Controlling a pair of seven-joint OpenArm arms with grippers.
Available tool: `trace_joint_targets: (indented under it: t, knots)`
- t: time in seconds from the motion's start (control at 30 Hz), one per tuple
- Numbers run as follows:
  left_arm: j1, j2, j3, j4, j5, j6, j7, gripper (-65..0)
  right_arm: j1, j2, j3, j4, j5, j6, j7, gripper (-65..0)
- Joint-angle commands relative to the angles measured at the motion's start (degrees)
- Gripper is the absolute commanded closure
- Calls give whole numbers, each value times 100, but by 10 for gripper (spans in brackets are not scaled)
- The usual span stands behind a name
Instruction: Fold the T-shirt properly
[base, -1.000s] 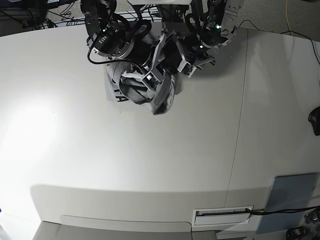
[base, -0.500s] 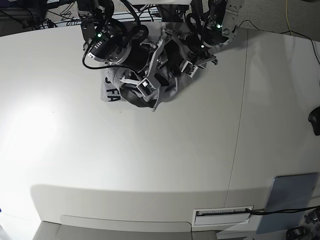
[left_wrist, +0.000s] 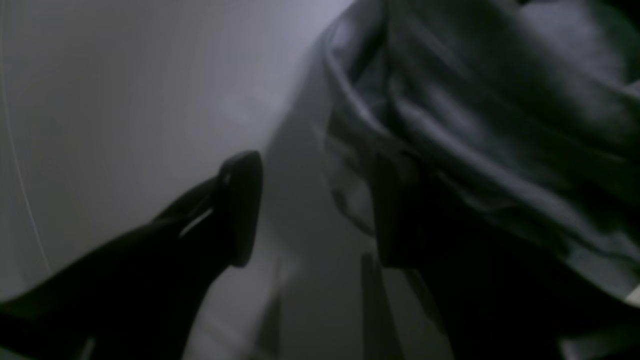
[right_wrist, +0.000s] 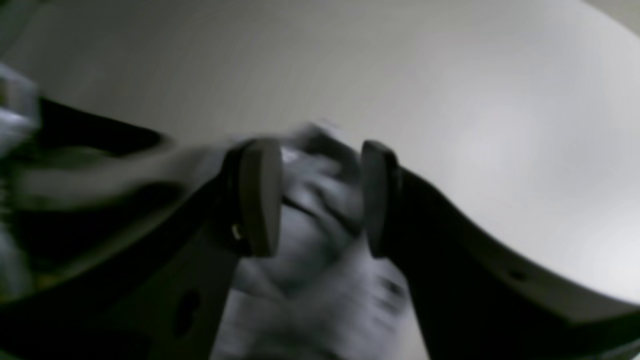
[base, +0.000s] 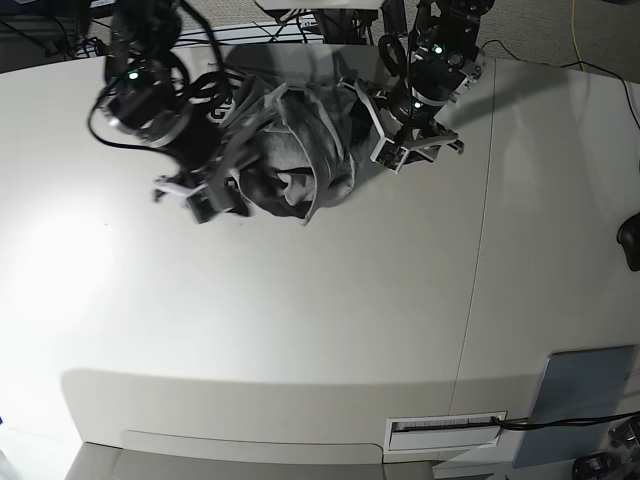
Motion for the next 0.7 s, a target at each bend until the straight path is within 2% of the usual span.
trace_joint_targets:
  t: [0.0,0.13,0.27,0.4,0.53,0.6,0.67]
  knots:
    - [-13,11,-7,190,46,26,-129,-360,33,129,186,111,87,31,101,-260]
    - [-13,11,-4,538,28,24,-94,-360,-13,549,916,111,87,26,66,-260]
    - [9,11,-4,962,-549,-74,33,-360,-120,857,1626,105,87,24,46,-260]
    - [105,13,-2,1270,-1659,-732,234,-360,-319,1040,2157,105,85,22,46,-260]
    - [334,15,2,1303,-2800,-1394,466,-360,-516,1040,2472,105,85,20,46,-260]
    - [472,20,11,1300,-2973,-1480,531,-360,-605,1040,2524,105,85,13,48,-260]
    - [568,28,98,1300,-2892,-1484,525,-360,-684,1038,2516,105,39,11,50,-260]
